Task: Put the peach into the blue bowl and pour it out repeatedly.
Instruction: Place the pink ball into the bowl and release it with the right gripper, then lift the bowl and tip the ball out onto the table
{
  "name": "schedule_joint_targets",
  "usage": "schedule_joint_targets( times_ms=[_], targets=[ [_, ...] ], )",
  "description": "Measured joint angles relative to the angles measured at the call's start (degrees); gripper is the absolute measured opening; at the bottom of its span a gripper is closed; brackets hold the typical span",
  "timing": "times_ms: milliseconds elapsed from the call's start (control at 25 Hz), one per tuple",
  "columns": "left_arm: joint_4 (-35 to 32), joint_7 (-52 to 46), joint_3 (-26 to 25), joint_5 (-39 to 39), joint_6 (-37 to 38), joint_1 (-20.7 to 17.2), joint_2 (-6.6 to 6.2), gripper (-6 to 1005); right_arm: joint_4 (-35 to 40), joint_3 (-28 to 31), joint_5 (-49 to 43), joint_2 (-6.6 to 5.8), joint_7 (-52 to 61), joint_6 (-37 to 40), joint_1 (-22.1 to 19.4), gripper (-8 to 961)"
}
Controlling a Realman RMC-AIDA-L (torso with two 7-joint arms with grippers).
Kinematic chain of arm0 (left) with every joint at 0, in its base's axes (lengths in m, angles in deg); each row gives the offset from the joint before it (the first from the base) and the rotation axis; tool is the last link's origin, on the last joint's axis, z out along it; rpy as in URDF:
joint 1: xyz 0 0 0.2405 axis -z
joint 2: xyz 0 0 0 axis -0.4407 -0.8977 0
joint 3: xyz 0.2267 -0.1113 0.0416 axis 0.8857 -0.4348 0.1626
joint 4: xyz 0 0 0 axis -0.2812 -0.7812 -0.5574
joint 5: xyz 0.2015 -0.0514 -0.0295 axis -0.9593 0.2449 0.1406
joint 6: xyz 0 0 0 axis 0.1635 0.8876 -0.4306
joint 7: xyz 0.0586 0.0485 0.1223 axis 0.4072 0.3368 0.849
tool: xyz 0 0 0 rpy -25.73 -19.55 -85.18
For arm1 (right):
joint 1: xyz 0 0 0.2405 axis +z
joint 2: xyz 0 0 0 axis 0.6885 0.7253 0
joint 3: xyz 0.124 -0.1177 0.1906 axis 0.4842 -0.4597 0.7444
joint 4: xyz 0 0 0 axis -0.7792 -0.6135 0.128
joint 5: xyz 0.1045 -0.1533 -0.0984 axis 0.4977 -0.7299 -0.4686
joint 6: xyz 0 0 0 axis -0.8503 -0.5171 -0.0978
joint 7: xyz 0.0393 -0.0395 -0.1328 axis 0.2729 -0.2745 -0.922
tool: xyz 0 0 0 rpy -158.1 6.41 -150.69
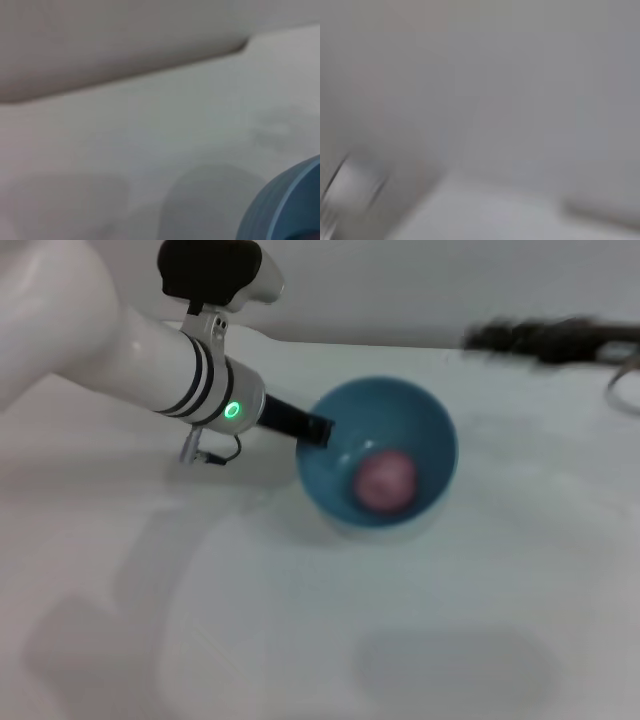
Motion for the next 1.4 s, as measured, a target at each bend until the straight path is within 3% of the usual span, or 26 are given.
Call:
schedule_joint_targets(
  times_ms=[280, 400, 520, 560, 840, 880, 920, 1160, 1400],
  targets=[
    [4.4, 1.8, 8.7, 3.2, -20.3, -1.4, 0.15, -1, -17.0, 18.7, 12.8, -3.51, -8.0, -3.2, -9.8, 493],
    [5.2, 2.1, 12.4, 4.6, -28.2, -2.3, 0.08, -1, -18.2, 20.5, 12.9, -3.65, -8.3, -3.9, -12.0, 493],
    [5.5, 2.1, 20.2, 4.7, -44.1, -4.9, 0.12, -1, -19.4, 22.0, 12.3, -3.54, -8.3, -5.9, -14.5, 493],
    [5.5, 2.1, 20.2, 4.7, -44.1, -4.9, 0.12, -1, -19.7, 22.1, 12.0, -3.47, -8.4, -6.5, -14.9, 493],
    [9.9, 1.6, 36.1, 4.7, -73.8, -7.6, 0.42, -2, -22.2, 22.2, 9.1, -3.39, -8.4, -8.2, -15.1, 494],
    [11.4, 1.6, 39.0, 4.7, -79.1, -7.6, 0.53, -2, -22.3, 22.2, 9.1, -3.39, -8.4, -8.1, -15.0, 494],
    [15.8, 2.6, 49.2, 4.2, -93.8, -7.5, 0.68, -2, -22.3, 22.2, 9.1, -3.46, -8.3, -7.4, -14.8, 494],
    [16.0, 10.9, 53.0, 4.2, -95.6, -7.3, 0.69, -1, -21.9, 22.3, 9.3, -3.56, -8.1, -7.4, -14.6, 495],
    [15.5, 29.6, 57.1, 4.6, -94.7, -6.6, 0.69, -2, -21.8, 22.4, 9.5, -3.76, -8.0, -7.0, -14.3, 495]
  ],
)
